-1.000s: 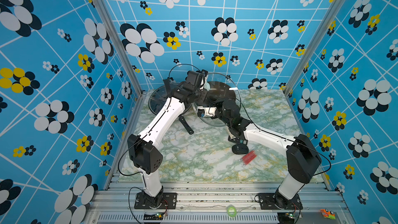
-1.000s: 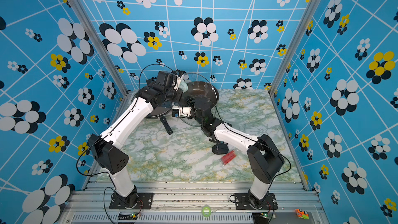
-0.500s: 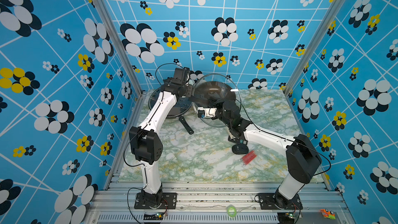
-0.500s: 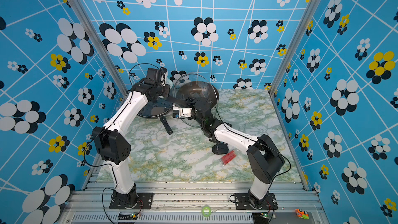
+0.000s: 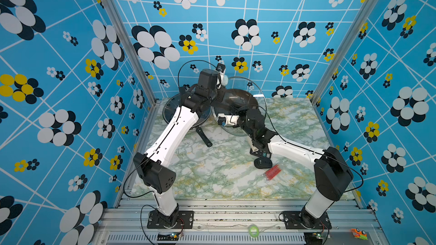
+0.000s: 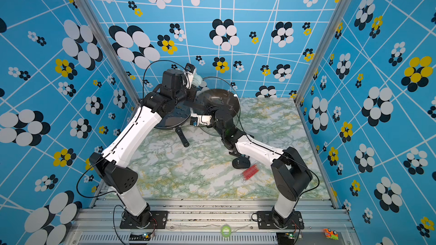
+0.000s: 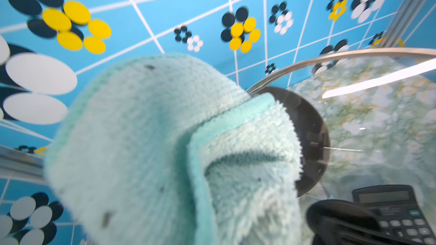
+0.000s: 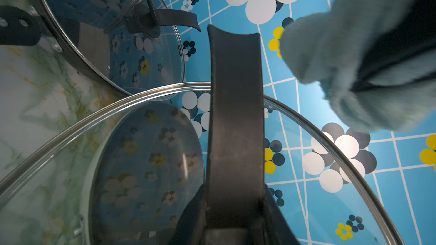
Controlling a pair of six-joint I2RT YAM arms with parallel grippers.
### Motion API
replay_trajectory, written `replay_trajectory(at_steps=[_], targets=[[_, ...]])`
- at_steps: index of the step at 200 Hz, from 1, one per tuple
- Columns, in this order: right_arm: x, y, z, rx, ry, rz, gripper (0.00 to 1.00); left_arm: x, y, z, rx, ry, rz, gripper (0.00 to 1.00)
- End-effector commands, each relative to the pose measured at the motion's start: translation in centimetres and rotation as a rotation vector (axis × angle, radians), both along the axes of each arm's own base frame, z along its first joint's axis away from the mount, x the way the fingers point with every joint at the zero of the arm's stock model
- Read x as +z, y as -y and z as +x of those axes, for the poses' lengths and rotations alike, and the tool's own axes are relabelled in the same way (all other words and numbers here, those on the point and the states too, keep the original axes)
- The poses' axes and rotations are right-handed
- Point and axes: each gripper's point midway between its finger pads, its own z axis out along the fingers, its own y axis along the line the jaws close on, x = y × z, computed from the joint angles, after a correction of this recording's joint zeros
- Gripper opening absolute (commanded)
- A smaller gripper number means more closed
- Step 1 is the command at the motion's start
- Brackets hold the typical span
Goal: Wipe the pot lid with a cloth
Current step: Wipe the pot lid.
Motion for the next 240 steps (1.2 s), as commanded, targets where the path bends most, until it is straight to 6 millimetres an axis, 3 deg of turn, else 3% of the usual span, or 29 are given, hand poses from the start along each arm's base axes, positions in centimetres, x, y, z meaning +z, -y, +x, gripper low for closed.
replay_trajectory(at_steps=[1, 23, 59, 95, 121, 147, 160, 200, 240], targets=[[10.1, 0.4, -1.6, 0.027, 0.22, 0.186, 0.0, 3.6, 0.5, -1.2, -0.018, 0.149, 0.029, 0.0], [10.3, 0.4, -1.6, 0.028, 0.224, 0.187, 0.0, 2.2, 3.6, -1.7, -0.128, 0.104, 0.022, 0.0], [10.4, 0.2, -1.5, 0.031, 0.226, 0.189, 0.0, -1.9, 7.6, -0.5, -0.252, -0.008, -0.064, 0.0], [10.3, 0.2, -1.9, 0.031, 0.226, 0.181, 0.0, -2.5, 10.0, 0.7, -0.307, -0.028, -0.105, 0.0], [10.1, 0.1, -2.3, 0.031, 0.225, 0.176, 0.0, -2.8, 9.7, 1.9, -0.278, -0.02, -0.117, 0.0], [10.3, 0.0, -2.5, 0.036, 0.228, 0.179, 0.0, -3.8, 6.7, 4.9, -0.111, -0.024, -0.125, 0.0], [10.4, 0.0, -2.6, 0.039, 0.229, 0.181, 0.0, -4.1, 6.2, 5.4, -0.076, -0.027, -0.134, 0.0], [10.4, 0.1, -2.6, 0.036, 0.227, 0.183, 0.0, -4.8, 8.5, 4.6, -0.154, -0.057, -0.167, 0.0], [10.4, 0.2, -2.7, 0.032, 0.227, 0.186, 0.0, -5.3, 13.5, 1.4, -0.323, -0.084, -0.146, 0.0]])
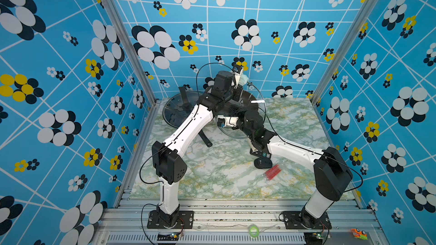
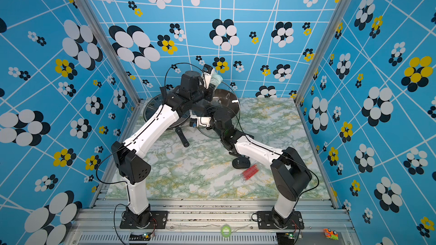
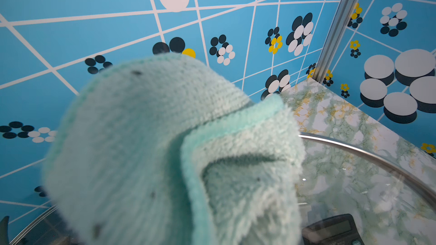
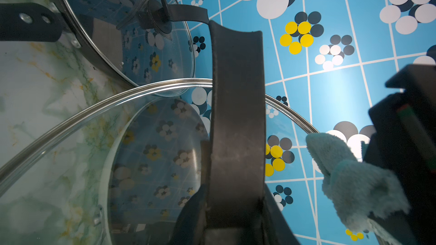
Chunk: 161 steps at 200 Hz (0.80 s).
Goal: Wipe the pot lid with a cloth
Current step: Wipe the pot lid.
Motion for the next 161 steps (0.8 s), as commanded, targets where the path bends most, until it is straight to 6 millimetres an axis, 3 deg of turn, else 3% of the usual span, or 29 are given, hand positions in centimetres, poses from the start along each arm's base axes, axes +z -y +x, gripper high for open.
replay_trajectory(at_steps=[1, 19, 41, 87, 116, 135, 161], targets=[[11.5, 0.3, -2.4, 0.047, 0.268, 0.202, 0.0, -1.7, 4.9, -2.2, -0.147, -0.035, 0.015, 0.0], [11.4, 0.3, -2.5, 0.049, 0.267, 0.204, 0.0, -2.8, 5.7, -2.4, -0.145, -0.063, 0.066, 0.0], [11.5, 0.4, -2.6, 0.047, 0.269, 0.206, 0.0, -3.2, 5.1, -2.0, -0.1, -0.072, 0.1, 0.0], [11.7, 1.0, -2.9, 0.036, 0.272, 0.207, 0.0, -3.8, -0.5, 1.0, 0.123, -0.09, 0.144, 0.0], [11.8, 1.3, -3.0, 0.027, 0.276, 0.209, 0.0, -4.1, -3.0, 1.6, 0.226, -0.096, 0.184, 0.0], [11.8, 1.4, -3.1, 0.025, 0.274, 0.208, 0.0, -4.1, -3.1, 1.7, 0.231, -0.096, 0.178, 0.0], [11.9, 1.3, -3.1, 0.024, 0.276, 0.215, 0.0, -4.0, -1.4, 1.1, 0.175, -0.095, 0.165, 0.0]])
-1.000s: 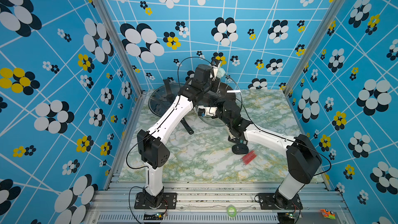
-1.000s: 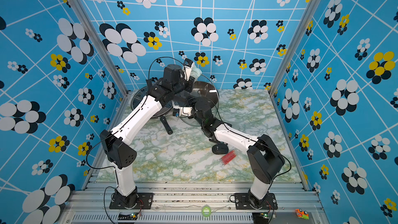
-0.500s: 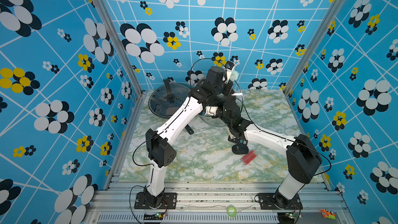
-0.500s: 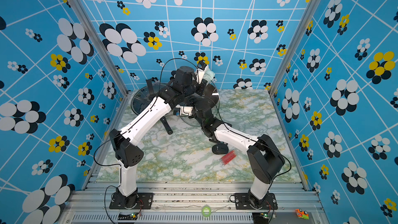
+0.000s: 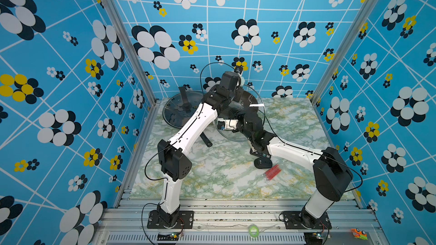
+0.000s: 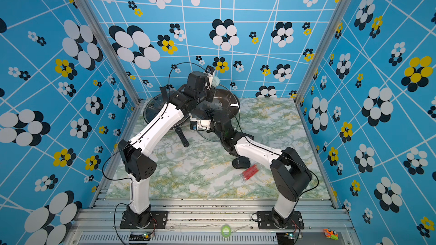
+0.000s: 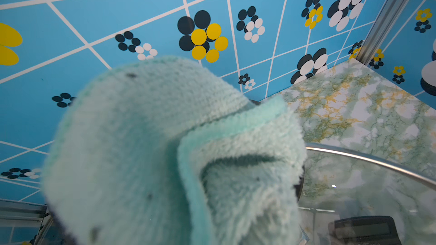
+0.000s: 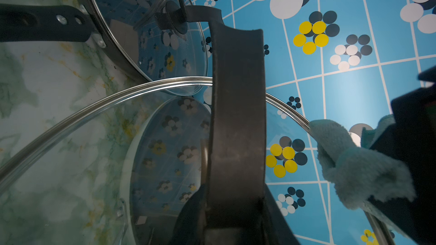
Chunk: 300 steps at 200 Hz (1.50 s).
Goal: Wipe the pot lid with a cloth
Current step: Wipe the pot lid.
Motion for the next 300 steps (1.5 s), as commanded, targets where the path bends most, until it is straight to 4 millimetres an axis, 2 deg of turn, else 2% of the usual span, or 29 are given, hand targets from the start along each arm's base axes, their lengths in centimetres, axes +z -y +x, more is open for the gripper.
replay_trajectory(at_steps=[1, 47, 61, 81, 104, 122, 135, 160, 173, 185, 195, 213, 252, 270, 288, 300], targets=[[13.5, 1.4, -2.4, 0.005, 0.312, 0.231, 0.0, -2.2, 0.8, -0.2, -0.007, -0.055, 0.032, 0.0], [13.7, 1.2, -2.2, 0.002, 0.317, 0.236, 0.0, -2.5, 7.0, -3.8, -0.216, -0.097, -0.042, 0.0], [13.8, 1.2, -2.1, -0.002, 0.319, 0.239, 0.0, -2.7, 8.3, -5.1, -0.261, -0.125, -0.074, 0.0], [13.8, 1.2, -2.1, -0.005, 0.319, 0.24, 0.0, -3.0, 9.3, -6.2, -0.292, -0.14, -0.102, 0.0], [13.7, 1.1, -2.0, -0.001, 0.318, 0.242, 0.0, -2.4, 9.4, -6.3, -0.309, -0.124, -0.115, 0.0], [13.9, 1.0, -2.0, 0.0, 0.321, 0.245, 0.0, -1.8, 8.5, -5.4, -0.279, -0.096, -0.107, 0.0], [14.1, 1.0, -2.0, 0.0, 0.324, 0.248, 0.0, -2.1, 6.5, -3.8, -0.216, -0.117, -0.128, 0.0], [14.4, 1.3, -2.2, -0.005, 0.331, 0.253, 0.0, -3.2, 1.5, -0.8, -0.06, -0.166, -0.17, 0.0], [14.6, 1.5, -2.3, -0.012, 0.334, 0.259, 0.0, -3.2, -0.5, -0.1, -0.003, -0.162, -0.165, 0.0], [14.6, 1.7, -2.3, -0.019, 0.335, 0.261, 0.0, -3.0, -1.2, 0.0, 0.011, -0.165, -0.171, 0.0], [14.7, 1.7, -2.3, -0.021, 0.336, 0.267, 0.0, -3.1, -1.1, -0.1, 0.001, -0.171, -0.186, 0.0], [14.7, 1.8, -2.1, -0.025, 0.334, 0.277, 0.0, -3.0, 0.2, -0.7, -0.055, -0.181, -0.219, 0.0], [14.6, 1.2, -1.7, -0.019, 0.329, 0.283, 0.0, -2.1, 5.5, -3.7, -0.237, -0.177, -0.235, 0.0], [14.5, 1.0, -1.4, -0.017, 0.323, 0.288, 0.0, -1.5, 7.3, -4.9, -0.293, -0.175, -0.251, 0.0], [14.7, 0.9, -1.2, -0.018, 0.316, 0.316, 0.0, -1.3, 7.3, -4.8, -0.291, -0.163, -0.263, 0.0], [14.8, 0.9, -0.8, -0.022, 0.303, 0.344, 0.0, -1.4, 5.6, -3.6, -0.212, -0.146, -0.249, 0.0]])
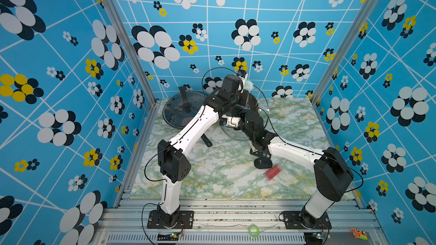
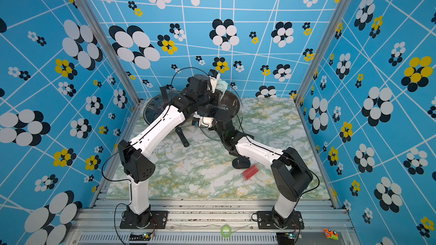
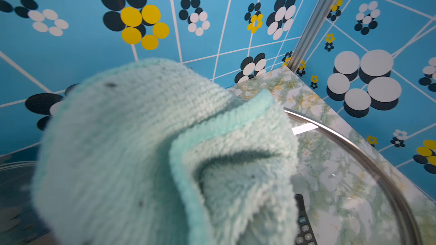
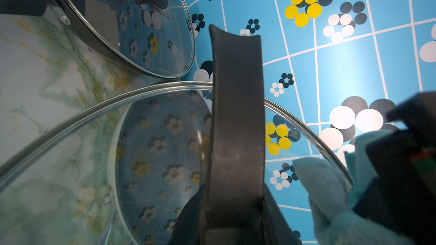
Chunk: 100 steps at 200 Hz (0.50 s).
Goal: Wipe the pot lid with a cloth
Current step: Wipe the pot lid.
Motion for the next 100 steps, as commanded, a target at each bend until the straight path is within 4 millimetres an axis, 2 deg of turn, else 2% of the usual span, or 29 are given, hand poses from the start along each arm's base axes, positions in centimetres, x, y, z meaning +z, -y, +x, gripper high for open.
replay_trajectory(at_steps=[1, 19, 33, 38, 40, 51, 75, 77, 79, 87, 90, 100], targets=[[14.3, -0.9, -1.9, 0.075, 0.319, 0.296, 0.0, -0.5, -0.1, -0.3, -0.005, -0.014, 0.0, 0.0], [14.5, -0.6, -1.0, 0.06, 0.291, 0.342, 0.0, -0.1, -5.3, 2.4, 0.19, -0.02, -0.005, 0.0], [14.6, -0.5, -0.2, 0.053, 0.27, 0.373, 0.0, 2.2, -9.7, 3.4, 0.319, 0.035, -0.073, 0.0], [14.7, -0.5, 0.1, 0.045, 0.258, 0.387, 0.0, 2.4, -11.0, 3.7, 0.352, 0.053, -0.098, 0.0], [14.7, -0.5, 0.2, 0.043, 0.252, 0.394, 0.0, 3.5, -11.7, 3.5, 0.364, 0.076, -0.12, 0.0], [14.3, -0.2, 1.3, 0.023, 0.214, 0.434, 0.0, 5.4, -15.1, 3.4, 0.433, 0.137, -0.195, 0.0], [13.8, 0.5, 3.9, -0.035, 0.113, 0.548, 0.0, 8.7, -21.0, 1.5, 0.543, 0.242, -0.321, 0.0], [13.8, 0.6, 4.1, -0.04, 0.107, 0.558, 0.0, 8.2, -21.3, 1.4, 0.548, 0.237, -0.321, 0.0], [13.7, 0.6, 4.4, -0.045, 0.099, 0.567, 0.0, 8.8, -21.6, 1.1, 0.551, 0.253, -0.333, 0.0], [12.8, 0.8, 5.5, -0.07, 0.058, 0.59, 0.0, 8.9, -22.8, 0.2, 0.569, 0.266, -0.349, 0.0], [13.8, 0.9, 5.8, -0.073, 0.063, 0.619, 0.0, 9.0, -23.2, -0.1, 0.574, 0.269, -0.353, 0.0], [13.6, 1.2, 7.2, -0.095, 0.026, 0.671, 0.0, 8.8, -23.9, -1.1, 0.583, 0.258, -0.349, 0.0]])
